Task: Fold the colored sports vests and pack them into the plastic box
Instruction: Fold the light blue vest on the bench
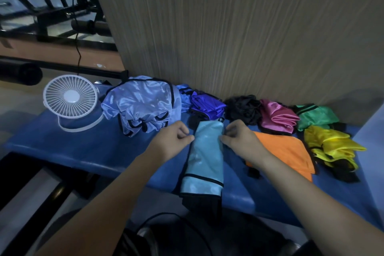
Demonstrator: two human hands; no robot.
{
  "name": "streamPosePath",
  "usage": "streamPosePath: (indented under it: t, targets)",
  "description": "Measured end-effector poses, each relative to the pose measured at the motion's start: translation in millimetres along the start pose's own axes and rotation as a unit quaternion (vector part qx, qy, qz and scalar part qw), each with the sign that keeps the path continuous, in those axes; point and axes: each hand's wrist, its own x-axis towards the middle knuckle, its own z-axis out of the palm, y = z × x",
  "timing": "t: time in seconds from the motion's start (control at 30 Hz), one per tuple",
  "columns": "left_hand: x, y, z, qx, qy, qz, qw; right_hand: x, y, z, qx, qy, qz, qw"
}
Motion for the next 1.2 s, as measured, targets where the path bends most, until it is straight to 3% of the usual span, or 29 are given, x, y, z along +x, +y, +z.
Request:
streamPosePath:
  t: [0.33, 0.6, 0.8, 1.0, 1.2]
  targets:
    - [38, 21, 17, -0.06, -0.05, -0.072, 0.994, 20, 1, 8, 0.146, -0.035, 0.083, 0.985]
    - [33, 25, 14, -0.177, -0.081, -0.046, 0.98, 14, 0, 6, 0.281, -0.046, 0.026, 0.958]
    - [30, 22, 5, -0.147, -0.131, -0.093, 0.976, 15, 2, 6, 0.281, -0.024, -0.011, 0.959]
    - [30, 22, 6, -0.141, -0.151, -0.055, 0.977, 16, 1, 8, 0.266, -0.026, -0.001, 0.964]
    - [30, 27, 6, -0.214, -0.105, -0.017, 0.971, 11, 3, -3, 0.223, -0.092, 0.104, 0.965]
